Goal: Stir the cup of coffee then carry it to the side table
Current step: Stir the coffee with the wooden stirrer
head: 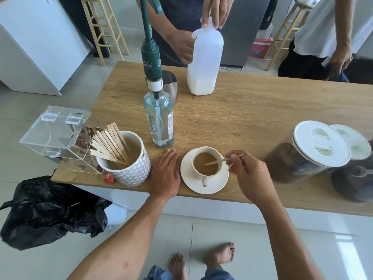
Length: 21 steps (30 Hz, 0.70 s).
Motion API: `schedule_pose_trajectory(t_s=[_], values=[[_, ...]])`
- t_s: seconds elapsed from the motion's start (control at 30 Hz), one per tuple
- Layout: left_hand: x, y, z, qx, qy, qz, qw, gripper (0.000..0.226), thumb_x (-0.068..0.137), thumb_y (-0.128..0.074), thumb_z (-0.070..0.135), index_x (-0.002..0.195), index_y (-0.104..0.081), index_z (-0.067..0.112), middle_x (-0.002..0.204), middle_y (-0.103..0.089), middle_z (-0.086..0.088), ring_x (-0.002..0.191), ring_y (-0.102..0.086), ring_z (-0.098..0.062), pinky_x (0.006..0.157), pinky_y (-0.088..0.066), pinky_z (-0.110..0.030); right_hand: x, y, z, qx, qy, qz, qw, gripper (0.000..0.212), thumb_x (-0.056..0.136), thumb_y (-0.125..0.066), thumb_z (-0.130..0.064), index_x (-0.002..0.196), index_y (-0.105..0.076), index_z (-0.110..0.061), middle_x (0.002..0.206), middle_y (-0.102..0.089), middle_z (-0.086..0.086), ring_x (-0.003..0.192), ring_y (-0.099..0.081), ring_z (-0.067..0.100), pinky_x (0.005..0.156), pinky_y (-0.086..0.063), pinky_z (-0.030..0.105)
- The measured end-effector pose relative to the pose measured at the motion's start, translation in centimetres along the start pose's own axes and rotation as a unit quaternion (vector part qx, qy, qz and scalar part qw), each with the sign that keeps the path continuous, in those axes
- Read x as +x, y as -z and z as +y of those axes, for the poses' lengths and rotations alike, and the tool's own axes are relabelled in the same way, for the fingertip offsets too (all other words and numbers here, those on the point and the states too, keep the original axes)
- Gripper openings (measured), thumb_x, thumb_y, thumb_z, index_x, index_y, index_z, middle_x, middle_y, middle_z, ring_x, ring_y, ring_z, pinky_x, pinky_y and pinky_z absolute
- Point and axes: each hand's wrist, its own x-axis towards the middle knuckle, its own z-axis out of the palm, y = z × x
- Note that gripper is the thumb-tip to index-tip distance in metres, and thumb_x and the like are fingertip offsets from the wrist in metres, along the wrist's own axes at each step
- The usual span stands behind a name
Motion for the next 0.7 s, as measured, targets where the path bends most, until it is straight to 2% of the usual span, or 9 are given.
schedule_pose_trajectory(t_s=[0.13, 0.27, 0.33, 0.4, 0.53, 0.63, 0.7], values=[[0.0, 0.06, 0.01, 0.0, -0.001, 0.002, 1.0, 0.05, 0.098, -0.026, 0.026, 0.134, -0.057, 0.012, 0.145, -0.052, -0.001, 0.137, -0.042, -0.018, 0.115, -0.033, -0.041, 0.23, 0.33, 0.33, 0.009, -0.019, 0.041, 0.999, 0.021, 0.1, -0.047, -0.02, 0.089, -0.065, -0.023, 0.074, -0.067, -0.01, 0.066, -0.062, 0.004, 0.066, -0.049, 0.026], [-0.03, 0.0, 0.0, 0.002, 0.004, 0.002, 1.0, 0.049, 0.098, -0.026, 0.026, 0.134, -0.057, 0.013, 0.145, -0.052, -0.001, 0.137, -0.042, -0.018, 0.116, -0.032, -0.04, 0.17, 0.17, 0.08, 0.009, -0.02, 0.005, 1.0, 0.022, 0.1, -0.048, -0.017, 0.088, -0.065, -0.023, 0.073, -0.068, -0.01, 0.065, -0.063, 0.003, 0.066, -0.051, 0.025], [-0.04, 0.0, 0.07, 0.001, 0.001, 0.002, 1.0, 0.049, 0.098, -0.026, 0.026, 0.134, -0.057, 0.013, 0.145, -0.052, -0.001, 0.138, -0.042, -0.018, 0.116, -0.032, -0.041, 0.2, 0.34, 0.17, 0.014, -0.031, 0.019, 0.999, 0.025, 0.099, -0.047, -0.016, 0.083, -0.063, -0.026, 0.07, -0.067, -0.008, 0.064, -0.062, 0.003, 0.067, -0.051, 0.026], [0.0, -0.01, -0.04, 0.001, 0.0, 0.003, 1.0, 0.049, 0.098, -0.026, 0.026, 0.134, -0.057, 0.013, 0.145, -0.052, -0.001, 0.138, -0.041, -0.018, 0.116, -0.032, -0.041, 0.38, 0.4, 0.4, 0.015, -0.025, 0.037, 0.999, 0.022, 0.099, -0.047, -0.017, 0.087, -0.064, -0.022, 0.072, -0.066, -0.01, 0.065, -0.062, 0.002, 0.067, -0.05, 0.027], [-0.02, -0.16, -0.14, 0.002, 0.002, 0.0, 1.0, 0.049, 0.098, -0.027, 0.027, 0.135, -0.056, 0.013, 0.145, -0.052, -0.001, 0.138, -0.041, -0.018, 0.116, -0.033, -0.041, 0.26, -0.02, 0.25, 0.018, -0.015, 0.003, 1.0, 0.022, 0.1, -0.047, -0.016, 0.09, -0.066, -0.02, 0.074, -0.067, -0.009, 0.062, -0.061, 0.002, 0.062, -0.048, 0.018], [-0.03, -0.14, -0.07, -0.004, -0.001, 0.003, 1.0, 0.049, 0.097, -0.027, 0.026, 0.134, -0.057, 0.013, 0.145, -0.052, 0.0, 0.138, -0.041, -0.018, 0.115, -0.034, -0.042, 0.43, 0.22, 0.26, 0.038, -0.044, 0.038, 0.998, 0.023, 0.1, -0.046, -0.015, 0.087, -0.064, -0.019, 0.071, -0.065, -0.009, 0.059, -0.061, -0.002, 0.059, -0.044, 0.009], [-0.04, -0.16, -0.23, -0.002, -0.001, 0.004, 1.0, 0.049, 0.097, -0.027, 0.026, 0.134, -0.057, 0.013, 0.145, -0.052, 0.0, 0.138, -0.041, -0.017, 0.115, -0.033, -0.041, 0.59, 0.24, 0.16, 0.031, -0.035, 0.045, 0.998, 0.021, 0.1, -0.046, -0.016, 0.09, -0.065, -0.019, 0.074, -0.066, -0.01, 0.062, -0.061, -0.003, 0.06, -0.043, 0.008]])
